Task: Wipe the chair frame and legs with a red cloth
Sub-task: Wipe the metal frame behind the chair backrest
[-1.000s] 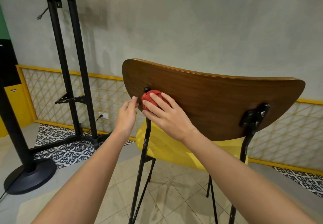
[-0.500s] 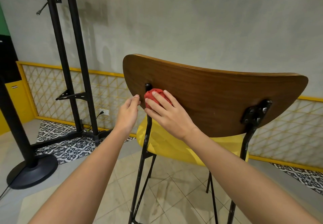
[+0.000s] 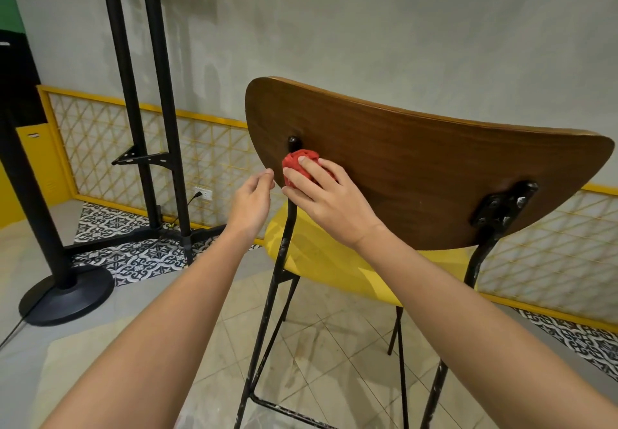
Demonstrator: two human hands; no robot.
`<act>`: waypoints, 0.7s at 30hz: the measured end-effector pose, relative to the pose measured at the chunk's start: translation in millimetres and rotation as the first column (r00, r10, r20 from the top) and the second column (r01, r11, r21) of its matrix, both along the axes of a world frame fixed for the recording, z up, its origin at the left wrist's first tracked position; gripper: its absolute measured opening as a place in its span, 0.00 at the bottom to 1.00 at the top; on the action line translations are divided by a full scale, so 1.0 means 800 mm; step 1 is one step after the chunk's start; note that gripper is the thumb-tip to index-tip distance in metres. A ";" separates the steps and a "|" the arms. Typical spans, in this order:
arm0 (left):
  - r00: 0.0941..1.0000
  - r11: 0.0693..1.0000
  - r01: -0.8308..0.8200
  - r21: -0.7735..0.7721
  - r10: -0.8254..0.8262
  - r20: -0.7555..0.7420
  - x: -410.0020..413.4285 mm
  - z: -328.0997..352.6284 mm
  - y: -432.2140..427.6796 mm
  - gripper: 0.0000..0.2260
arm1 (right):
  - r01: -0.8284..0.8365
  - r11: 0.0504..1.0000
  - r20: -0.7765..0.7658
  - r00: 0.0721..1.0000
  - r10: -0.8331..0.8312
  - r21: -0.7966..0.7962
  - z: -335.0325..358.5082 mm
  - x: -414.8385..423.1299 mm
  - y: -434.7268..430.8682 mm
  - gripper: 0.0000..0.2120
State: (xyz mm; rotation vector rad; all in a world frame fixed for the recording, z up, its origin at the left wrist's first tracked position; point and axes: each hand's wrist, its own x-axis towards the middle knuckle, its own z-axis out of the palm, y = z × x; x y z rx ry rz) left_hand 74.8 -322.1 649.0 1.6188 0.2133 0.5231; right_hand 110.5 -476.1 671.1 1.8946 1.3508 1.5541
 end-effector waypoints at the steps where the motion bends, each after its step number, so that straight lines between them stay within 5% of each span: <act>1: 1.000 1.000 -0.003 0.000 0.003 0.000 0.000 -0.001 0.000 0.12 | 0.011 1.000 -0.006 1.000 -0.011 -0.005 -0.003 0.000 0.000 0.19; 13: 1.000 1.000 -0.005 -0.007 0.005 -0.019 -0.001 -0.008 -0.010 0.17 | -0.028 0.999 -0.001 1.000 0.028 0.036 0.001 0.002 0.010 0.13; 21: 0.999 1.000 -0.006 0.010 0.006 -0.042 0.001 -0.023 0.000 0.17 | -0.015 0.996 -0.091 0.996 0.007 -0.086 -0.048 0.002 0.007 0.16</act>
